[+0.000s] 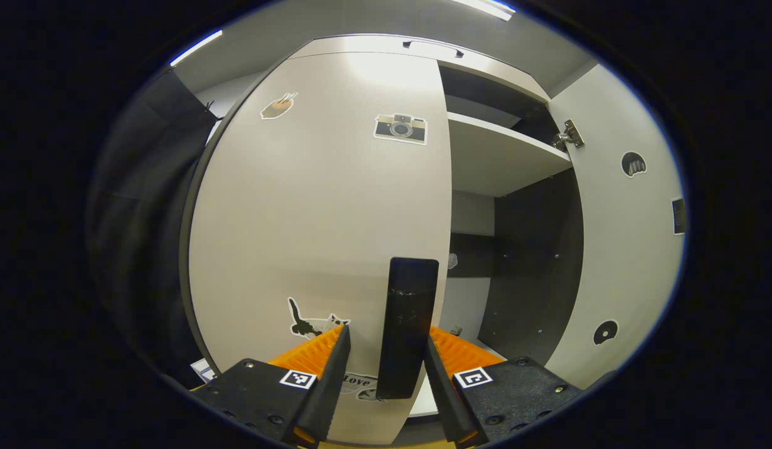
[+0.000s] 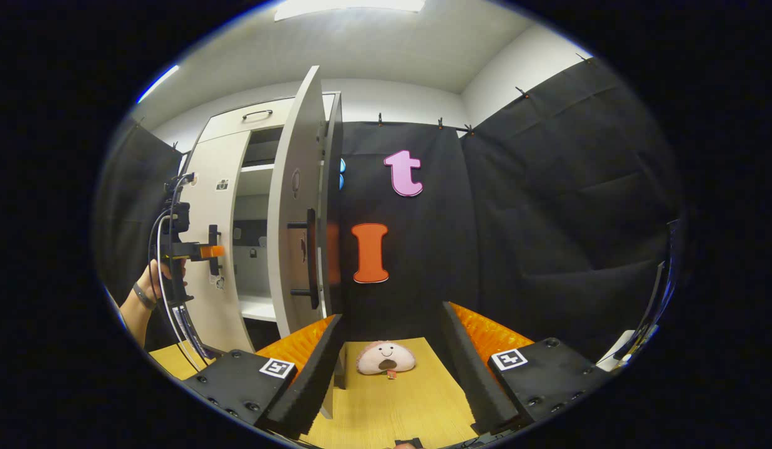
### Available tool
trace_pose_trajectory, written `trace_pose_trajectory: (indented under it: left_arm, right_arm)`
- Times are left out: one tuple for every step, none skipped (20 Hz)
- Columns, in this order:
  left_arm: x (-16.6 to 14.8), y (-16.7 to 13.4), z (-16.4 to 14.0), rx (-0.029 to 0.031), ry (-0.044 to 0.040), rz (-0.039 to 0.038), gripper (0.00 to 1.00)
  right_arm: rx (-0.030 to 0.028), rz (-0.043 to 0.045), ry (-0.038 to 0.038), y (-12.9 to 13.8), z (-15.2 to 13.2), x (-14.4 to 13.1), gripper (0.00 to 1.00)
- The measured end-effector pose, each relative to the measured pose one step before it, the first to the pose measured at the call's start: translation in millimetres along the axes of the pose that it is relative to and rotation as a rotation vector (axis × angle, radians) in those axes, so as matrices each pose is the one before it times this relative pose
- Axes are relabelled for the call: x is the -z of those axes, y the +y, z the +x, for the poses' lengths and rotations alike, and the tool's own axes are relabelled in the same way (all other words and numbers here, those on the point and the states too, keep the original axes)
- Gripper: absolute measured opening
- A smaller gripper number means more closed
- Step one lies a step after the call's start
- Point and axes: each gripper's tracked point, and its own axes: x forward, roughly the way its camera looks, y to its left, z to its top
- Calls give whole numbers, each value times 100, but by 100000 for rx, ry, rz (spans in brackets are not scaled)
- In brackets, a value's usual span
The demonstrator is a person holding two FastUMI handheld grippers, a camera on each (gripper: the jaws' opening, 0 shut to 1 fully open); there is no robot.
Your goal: Open the right door of the double-door shoe cabinet with the right hand, and open the left door with the left hand.
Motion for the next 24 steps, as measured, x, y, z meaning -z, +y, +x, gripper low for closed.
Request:
trace_pose_trajectory:
  left_arm:
    - [-163, -1044, 12, 5134, -724, -1339, 63]
    - [59, 106, 151, -1107, -472, -1125, 44]
    - [-114, -65, 139, 1099, -286, 291, 32]
    - [81, 38, -261, 447, 247, -28, 29]
    - [41, 57, 20, -224, 273, -1433, 28]
    - [18, -9, -3, -265, 937, 93, 23]
    - [127, 55, -57, -30, 957, 2068, 23]
    - [38, -5, -22, 643, 541, 2235, 23]
    - [7, -91, -20, 1288, 124, 594, 23]
    - [-26, -77, -144, 1358, 357, -441, 24]
    - [18, -7, -151, 1319, 793, 160, 24]
    - [3, 27, -367, 704, 980, 32, 24]
    - [18, 51, -248, 454, 694, -897, 24]
    - [-107, -14, -591, 878, 322, -1467, 24]
    - [91, 168, -712, 930, 315, -1531, 24]
    - [32, 149, -928, 1311, -153, -1176, 24]
    - [7, 171, -944, 1828, -1644, -533, 24]
    - [-183, 100, -510, 1765, -2131, -794, 24]
    - [22, 213, -148, 968, -1042, -1083, 24]
    - [40, 255, -92, 445, -271, -1344, 23]
    - [-21, 117, 60, 486, -242, -822, 24]
    - [-43, 79, -112, 438, -161, 59, 24]
    - [-70, -3, -54, 242, 176, 1073, 24]
    - [9, 44, -3, -506, 453, 1308, 23]
  right_arm:
    - [1086, -151, -374, -344, -87, -136, 99]
    - [973, -234, -444, -325, -59, -214, 91]
    - [613, -333, -635, -131, -4, -112, 91]
    - [325, -193, -714, -90, 11, -291, 99]
    - [-127, 25, -742, 39, -8, -257, 99]
    - [-559, 244, -671, 243, 78, -171, 99]
    - [-445, 77, 47, 210, 12, 18, 99]
    - [454, -169, 855, 118, 148, 39, 99]
    - [1096, -208, 1006, -22, 58, 104, 99]
    - [-228, -180, 247, 380, -45, -14, 99]
    - [-1263, 138, -353, 621, -30, -128, 99]
    - [-1853, 293, -920, 748, 157, -321, 99]
    - [-1760, 144, -1340, 775, 202, -425, 99]
    - [-1230, -132, -1073, 801, 102, -233, 99]
    - [-786, 3, -853, 608, 1, -60, 99]
    - [-630, 211, -429, 472, -88, 121, 99]
    - [-914, 61, 138, 558, 329, 32, 92]
    - [-438, -1100, 697, 436, 142, 96, 99]
    - [841, -1928, 58, 49, 142, -160, 98]
    - [1006, -1691, -325, -38, 156, -386, 98]
    - [-17, -732, -1072, 295, 149, -454, 98]
    - [-708, 316, -763, 631, 263, -302, 93]
    - [-1056, 778, -157, 639, 201, -60, 98]
    - [-772, 721, -234, 510, 316, -92, 94]
